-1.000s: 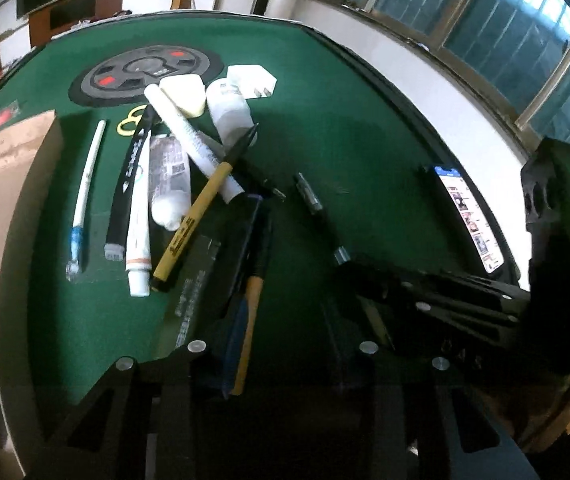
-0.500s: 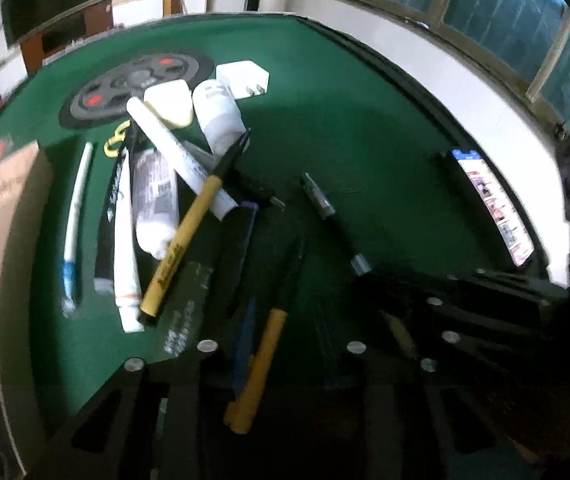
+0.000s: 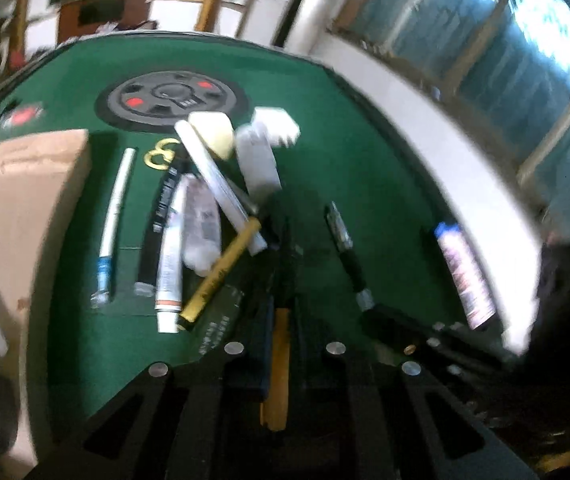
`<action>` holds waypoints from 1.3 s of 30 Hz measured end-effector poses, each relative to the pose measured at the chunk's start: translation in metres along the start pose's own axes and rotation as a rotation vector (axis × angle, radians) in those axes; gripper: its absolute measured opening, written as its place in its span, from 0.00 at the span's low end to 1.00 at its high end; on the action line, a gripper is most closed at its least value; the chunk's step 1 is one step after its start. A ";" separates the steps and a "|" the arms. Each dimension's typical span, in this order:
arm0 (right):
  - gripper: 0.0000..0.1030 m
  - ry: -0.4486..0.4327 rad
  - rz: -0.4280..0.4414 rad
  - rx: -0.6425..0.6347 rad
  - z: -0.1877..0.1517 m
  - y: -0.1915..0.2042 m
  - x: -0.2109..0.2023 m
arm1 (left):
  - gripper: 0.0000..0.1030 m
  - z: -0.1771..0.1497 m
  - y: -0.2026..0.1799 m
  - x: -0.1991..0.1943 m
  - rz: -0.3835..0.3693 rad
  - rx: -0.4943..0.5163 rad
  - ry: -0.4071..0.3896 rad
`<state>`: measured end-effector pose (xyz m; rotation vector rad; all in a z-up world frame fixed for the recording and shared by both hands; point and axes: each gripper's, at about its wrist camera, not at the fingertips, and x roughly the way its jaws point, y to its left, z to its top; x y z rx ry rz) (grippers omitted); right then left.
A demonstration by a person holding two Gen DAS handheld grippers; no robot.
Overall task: Organize rigid objects
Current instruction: 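Drop the wooden pencil and clear pen into the cardboard box with both grippers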
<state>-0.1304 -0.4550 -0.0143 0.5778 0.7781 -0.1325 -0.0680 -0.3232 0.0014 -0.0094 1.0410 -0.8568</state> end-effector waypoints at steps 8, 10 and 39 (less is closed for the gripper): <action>0.08 -0.052 0.158 -0.107 0.013 0.059 -0.009 | 0.08 -0.006 0.066 -0.095 -0.100 -0.250 -0.142; 0.08 -0.029 0.223 -0.130 0.015 0.079 -0.002 | 0.08 -0.009 0.089 -0.122 -0.080 -0.305 -0.185; 0.08 0.268 0.179 -0.429 0.026 0.223 0.158 | 0.08 -0.021 0.244 -0.111 0.309 -0.563 -0.128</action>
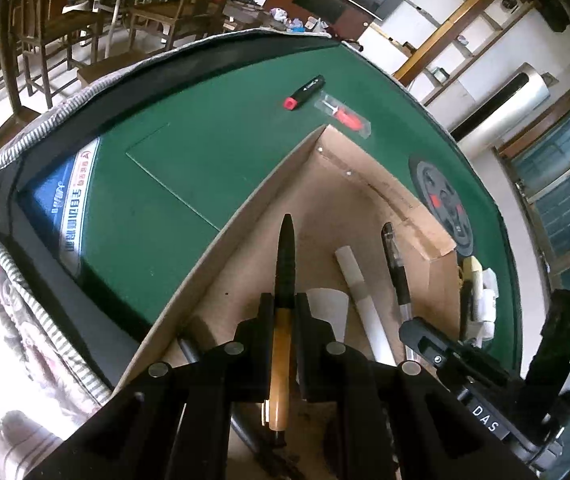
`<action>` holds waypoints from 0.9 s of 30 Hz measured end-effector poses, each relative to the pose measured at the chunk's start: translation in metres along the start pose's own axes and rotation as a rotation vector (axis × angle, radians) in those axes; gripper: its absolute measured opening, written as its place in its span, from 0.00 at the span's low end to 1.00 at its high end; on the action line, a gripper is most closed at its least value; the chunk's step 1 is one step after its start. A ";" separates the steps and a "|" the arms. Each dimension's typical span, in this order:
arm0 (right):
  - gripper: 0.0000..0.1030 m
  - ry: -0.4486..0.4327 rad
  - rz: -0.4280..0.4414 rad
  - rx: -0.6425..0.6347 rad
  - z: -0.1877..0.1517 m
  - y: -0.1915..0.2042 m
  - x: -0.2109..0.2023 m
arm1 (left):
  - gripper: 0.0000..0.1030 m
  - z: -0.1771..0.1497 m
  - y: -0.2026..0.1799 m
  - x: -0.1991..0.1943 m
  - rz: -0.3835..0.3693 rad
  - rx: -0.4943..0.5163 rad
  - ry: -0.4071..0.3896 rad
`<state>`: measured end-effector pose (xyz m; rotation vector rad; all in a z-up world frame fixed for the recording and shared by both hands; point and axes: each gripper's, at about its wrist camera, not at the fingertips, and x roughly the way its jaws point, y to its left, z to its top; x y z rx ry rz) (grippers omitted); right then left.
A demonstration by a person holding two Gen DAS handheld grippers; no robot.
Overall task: Organize rigid objects
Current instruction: 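Drop the wooden pencil and clear pen into the cardboard box with both grippers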
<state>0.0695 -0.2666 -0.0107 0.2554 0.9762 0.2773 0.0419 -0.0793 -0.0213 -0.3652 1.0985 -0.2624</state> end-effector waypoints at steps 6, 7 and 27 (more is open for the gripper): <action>0.08 0.021 -0.088 -0.049 0.003 0.005 0.009 | 0.08 0.000 -0.003 0.005 0.053 0.026 0.010; 0.08 0.023 -0.096 -0.057 0.003 0.006 0.009 | 0.08 0.000 -0.004 0.006 0.061 0.031 0.008; 0.34 -0.155 0.183 0.073 -0.048 -0.017 -0.090 | 0.68 -0.045 -0.061 -0.056 0.012 0.177 -0.215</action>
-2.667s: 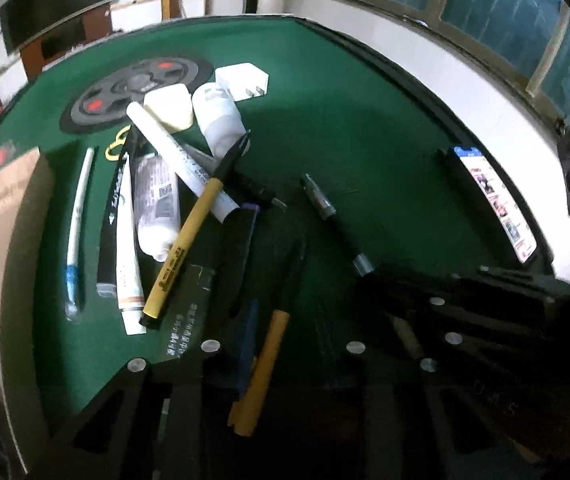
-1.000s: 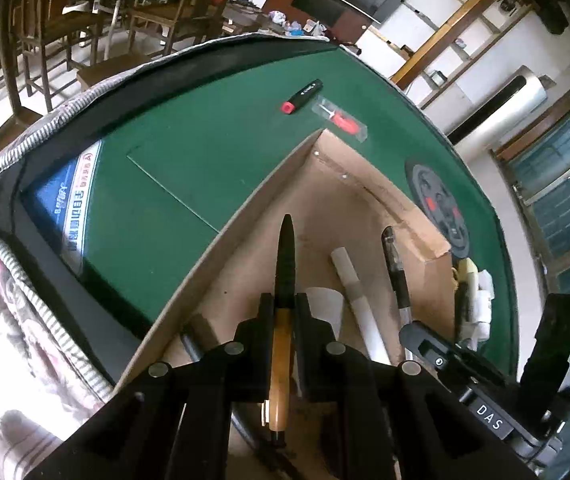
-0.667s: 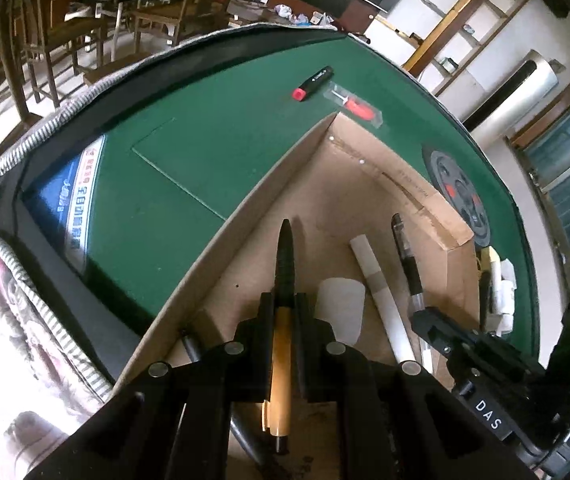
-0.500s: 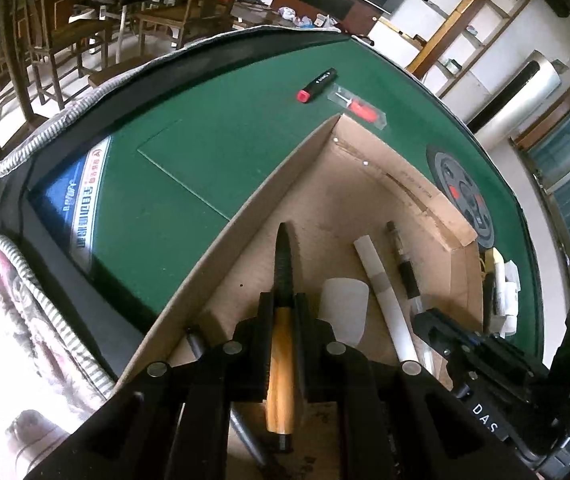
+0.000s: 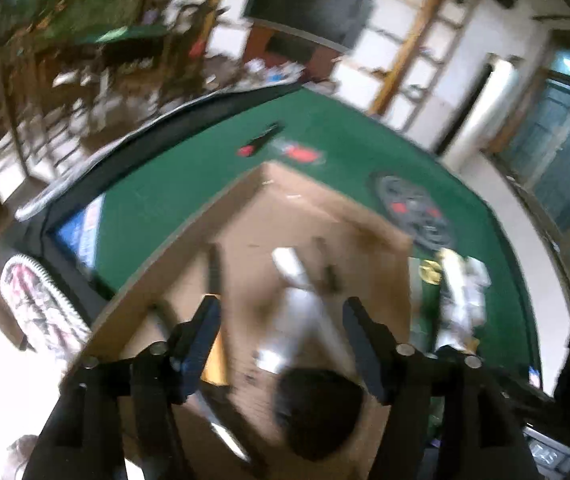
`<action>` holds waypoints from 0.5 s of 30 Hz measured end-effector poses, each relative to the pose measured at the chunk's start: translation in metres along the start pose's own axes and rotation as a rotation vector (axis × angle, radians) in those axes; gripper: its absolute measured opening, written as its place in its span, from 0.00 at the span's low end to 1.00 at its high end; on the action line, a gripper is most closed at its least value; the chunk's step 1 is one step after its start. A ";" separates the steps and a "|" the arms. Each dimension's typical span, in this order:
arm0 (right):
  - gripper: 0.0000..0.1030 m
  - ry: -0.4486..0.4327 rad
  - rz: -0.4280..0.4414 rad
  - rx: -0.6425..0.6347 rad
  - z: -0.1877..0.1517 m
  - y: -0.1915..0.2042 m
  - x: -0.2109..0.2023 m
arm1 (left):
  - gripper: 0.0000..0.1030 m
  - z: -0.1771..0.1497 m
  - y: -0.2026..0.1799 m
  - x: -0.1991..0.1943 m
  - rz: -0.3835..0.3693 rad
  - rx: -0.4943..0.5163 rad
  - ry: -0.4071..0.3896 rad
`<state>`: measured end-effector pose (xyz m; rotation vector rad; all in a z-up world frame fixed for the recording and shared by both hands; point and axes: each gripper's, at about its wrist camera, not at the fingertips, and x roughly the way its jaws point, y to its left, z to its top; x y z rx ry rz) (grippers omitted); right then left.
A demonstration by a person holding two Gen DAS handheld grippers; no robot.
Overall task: Organize rigid objects
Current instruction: 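Drop the wooden pencil and clear pen into the cardboard box with both grippers, then grasp a black marker with the left gripper while the right gripper grasps a dark pen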
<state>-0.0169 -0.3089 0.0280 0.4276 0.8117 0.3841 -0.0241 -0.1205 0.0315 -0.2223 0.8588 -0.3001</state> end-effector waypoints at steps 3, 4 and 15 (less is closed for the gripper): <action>0.34 -0.009 -0.036 0.083 -0.020 -0.025 -0.025 | 0.71 -0.015 -0.027 -0.011 -0.109 0.053 -0.014; 0.34 -0.010 -0.066 0.110 -0.025 -0.035 -0.031 | 0.71 -0.020 -0.036 -0.012 -0.139 0.071 -0.011; 0.23 0.068 -0.347 0.307 -0.049 -0.104 -0.042 | 0.71 -0.044 -0.091 -0.004 -0.186 0.236 0.039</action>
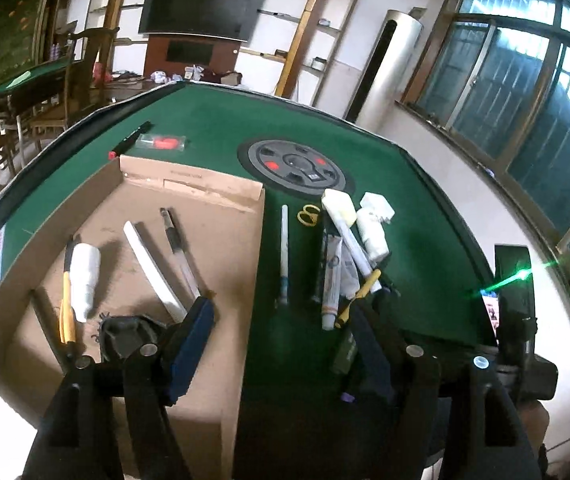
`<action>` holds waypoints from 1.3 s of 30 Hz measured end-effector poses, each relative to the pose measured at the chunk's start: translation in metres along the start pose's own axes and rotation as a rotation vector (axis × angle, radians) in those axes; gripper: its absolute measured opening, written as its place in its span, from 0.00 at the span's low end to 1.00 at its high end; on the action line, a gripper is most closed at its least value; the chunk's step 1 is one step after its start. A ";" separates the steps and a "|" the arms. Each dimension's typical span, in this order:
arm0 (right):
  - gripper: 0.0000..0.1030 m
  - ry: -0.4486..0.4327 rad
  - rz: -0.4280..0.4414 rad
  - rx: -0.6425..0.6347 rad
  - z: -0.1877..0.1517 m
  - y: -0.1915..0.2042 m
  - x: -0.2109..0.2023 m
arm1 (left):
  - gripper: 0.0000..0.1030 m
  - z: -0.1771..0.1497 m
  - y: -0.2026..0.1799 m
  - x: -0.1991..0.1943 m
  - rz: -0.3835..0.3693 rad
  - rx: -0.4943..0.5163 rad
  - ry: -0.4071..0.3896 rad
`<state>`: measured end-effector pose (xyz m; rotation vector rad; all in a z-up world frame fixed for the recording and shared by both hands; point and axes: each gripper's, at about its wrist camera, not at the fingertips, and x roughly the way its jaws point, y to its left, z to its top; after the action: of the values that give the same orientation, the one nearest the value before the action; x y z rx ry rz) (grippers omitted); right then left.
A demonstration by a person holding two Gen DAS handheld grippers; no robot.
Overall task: Organize rigid objects
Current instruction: 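Grasp a black marker with the left gripper while the right gripper grasps a dark pen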
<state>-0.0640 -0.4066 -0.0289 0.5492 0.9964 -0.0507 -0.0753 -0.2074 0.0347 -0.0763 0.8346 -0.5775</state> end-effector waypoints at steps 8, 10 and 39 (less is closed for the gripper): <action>0.34 0.002 -0.178 -0.053 0.003 0.031 0.009 | 0.71 -0.001 0.004 0.005 -0.005 -0.012 0.008; 0.37 0.005 -0.194 -0.053 0.006 0.033 0.012 | 0.71 -0.002 0.002 0.006 -0.010 -0.010 0.014; 0.15 -0.066 -0.181 -0.054 -0.002 -0.026 -0.014 | 0.50 -0.020 -0.075 0.104 -0.068 0.183 0.344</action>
<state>-0.0806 -0.4312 -0.0292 0.4043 0.9781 -0.2012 -0.0689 -0.3212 -0.0281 0.1673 1.1109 -0.7411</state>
